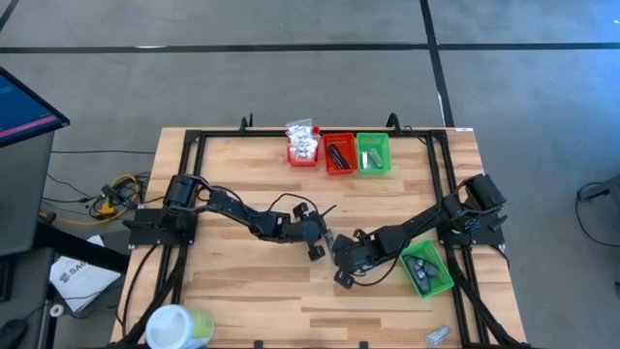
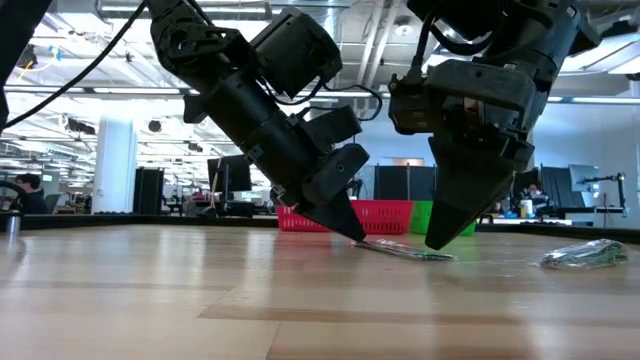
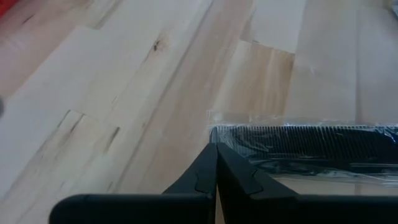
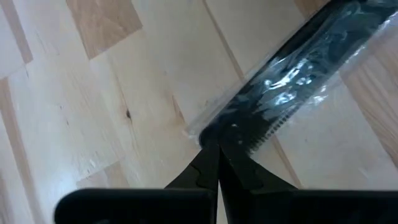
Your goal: Pick & Place Travel size toiletries
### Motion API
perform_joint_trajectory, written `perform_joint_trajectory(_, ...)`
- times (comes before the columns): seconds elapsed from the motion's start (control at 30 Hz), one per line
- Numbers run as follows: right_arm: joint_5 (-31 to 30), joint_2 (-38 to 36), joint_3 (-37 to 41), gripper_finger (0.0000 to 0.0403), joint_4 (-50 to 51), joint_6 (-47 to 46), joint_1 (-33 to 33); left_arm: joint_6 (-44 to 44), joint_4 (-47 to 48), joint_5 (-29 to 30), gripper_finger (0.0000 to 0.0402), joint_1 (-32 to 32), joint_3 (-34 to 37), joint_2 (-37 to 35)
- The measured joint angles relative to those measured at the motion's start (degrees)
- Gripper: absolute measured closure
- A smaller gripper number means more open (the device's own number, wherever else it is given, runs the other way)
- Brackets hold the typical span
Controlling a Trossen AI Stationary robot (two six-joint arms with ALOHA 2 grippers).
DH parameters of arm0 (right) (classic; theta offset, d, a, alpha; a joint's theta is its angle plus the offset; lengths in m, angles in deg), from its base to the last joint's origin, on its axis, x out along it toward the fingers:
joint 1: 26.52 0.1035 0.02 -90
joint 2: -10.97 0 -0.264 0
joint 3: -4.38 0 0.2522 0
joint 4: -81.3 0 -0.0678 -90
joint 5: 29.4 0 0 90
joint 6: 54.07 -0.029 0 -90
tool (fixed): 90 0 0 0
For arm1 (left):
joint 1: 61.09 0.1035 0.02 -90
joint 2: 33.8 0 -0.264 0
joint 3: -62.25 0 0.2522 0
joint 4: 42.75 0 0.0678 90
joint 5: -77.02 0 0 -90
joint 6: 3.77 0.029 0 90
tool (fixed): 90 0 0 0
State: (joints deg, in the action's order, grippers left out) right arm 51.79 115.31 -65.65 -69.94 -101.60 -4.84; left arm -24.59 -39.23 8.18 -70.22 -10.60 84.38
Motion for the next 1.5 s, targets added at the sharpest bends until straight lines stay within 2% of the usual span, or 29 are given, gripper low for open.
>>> perform_joint_trajectory(0.43,-1.2,0.02,0.05,0.0403,4.22,-2.7,-1.19,1.11,2.62,-0.69,0.0402,-1.42,0.68,-3.56)
perform_joint_trajectory(0.57,-1.7,-0.04,-0.93,0.0403,-0.99,1.2,-0.54,0.44,2.34,1.17,0.0402,-1.19,2.2,-4.4)
perform_joint_trajectory(0.67,-0.52,1.33,-3.72,0.0403,-2.44,3.62,-0.1,-1.31,1.94,1.61,0.0402,-0.29,2.83,-4.63)
perform_joint_trajectory(0.8,2.9,8.35,-9.01,0.0403,-1.39,5.67,-0.76,-2.03,1.92,2.64,0.0402,0.31,2.84,-4.63)
perform_joint_trajectory(1.0,4.2,15.08,-19.37,0.0403,9.4,9.4,-1.14,-1.99,1.52,3.28,0.0402,-0.09,2.86,-4.58)
perform_joint_trajectory(1.5,-1.64,12.75,-20.17,0.0403,12.44,10.05,0.04,-2.34,0.35,4.34,0.0402,-0.12,4.2,-4.69)
